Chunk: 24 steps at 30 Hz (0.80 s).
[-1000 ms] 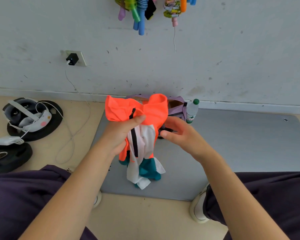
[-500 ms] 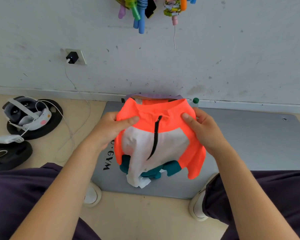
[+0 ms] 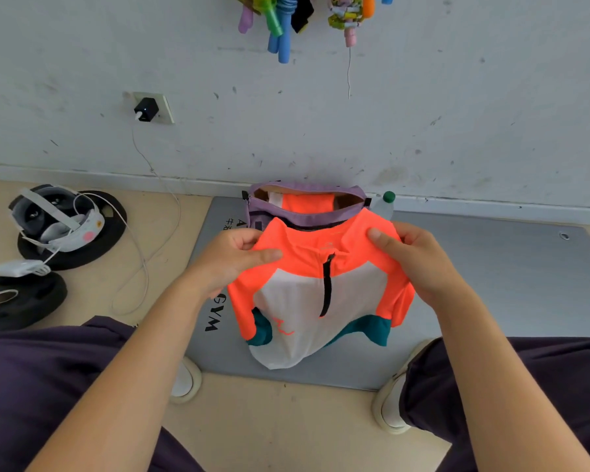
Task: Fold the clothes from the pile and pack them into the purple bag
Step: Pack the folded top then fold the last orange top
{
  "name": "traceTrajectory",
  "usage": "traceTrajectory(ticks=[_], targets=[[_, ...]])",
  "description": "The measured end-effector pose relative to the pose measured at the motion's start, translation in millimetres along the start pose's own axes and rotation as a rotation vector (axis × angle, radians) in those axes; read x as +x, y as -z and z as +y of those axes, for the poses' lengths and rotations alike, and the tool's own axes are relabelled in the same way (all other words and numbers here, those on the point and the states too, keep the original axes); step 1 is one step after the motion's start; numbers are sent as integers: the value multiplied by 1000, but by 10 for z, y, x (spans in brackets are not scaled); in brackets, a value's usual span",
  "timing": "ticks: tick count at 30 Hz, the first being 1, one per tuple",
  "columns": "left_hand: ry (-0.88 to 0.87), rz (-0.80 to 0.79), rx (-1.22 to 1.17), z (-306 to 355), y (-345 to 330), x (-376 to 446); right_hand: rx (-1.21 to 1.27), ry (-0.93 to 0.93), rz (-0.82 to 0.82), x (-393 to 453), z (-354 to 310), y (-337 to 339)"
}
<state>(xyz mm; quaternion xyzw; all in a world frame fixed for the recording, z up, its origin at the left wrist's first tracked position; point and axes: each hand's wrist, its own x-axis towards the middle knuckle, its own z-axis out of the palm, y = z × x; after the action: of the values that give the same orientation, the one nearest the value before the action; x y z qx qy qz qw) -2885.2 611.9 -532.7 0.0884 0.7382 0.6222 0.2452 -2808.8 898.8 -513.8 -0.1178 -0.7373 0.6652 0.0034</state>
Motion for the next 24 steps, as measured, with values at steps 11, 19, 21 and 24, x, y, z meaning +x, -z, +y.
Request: traceTrajectory(ticks=[11, 19, 21, 24], targets=[[-123, 86, 153, 0, 134, 61, -301, 173, 161, 51, -64, 64], [-282, 334, 362, 106, 175, 90, -592, -106, -155, 72, -99, 89], [-303, 331, 469, 185, 217, 77, -679, -124, -212, 84, -149, 108], [-383, 350, 634, 428, 280, 55, -659, -58, -125, 127, -374, 226]])
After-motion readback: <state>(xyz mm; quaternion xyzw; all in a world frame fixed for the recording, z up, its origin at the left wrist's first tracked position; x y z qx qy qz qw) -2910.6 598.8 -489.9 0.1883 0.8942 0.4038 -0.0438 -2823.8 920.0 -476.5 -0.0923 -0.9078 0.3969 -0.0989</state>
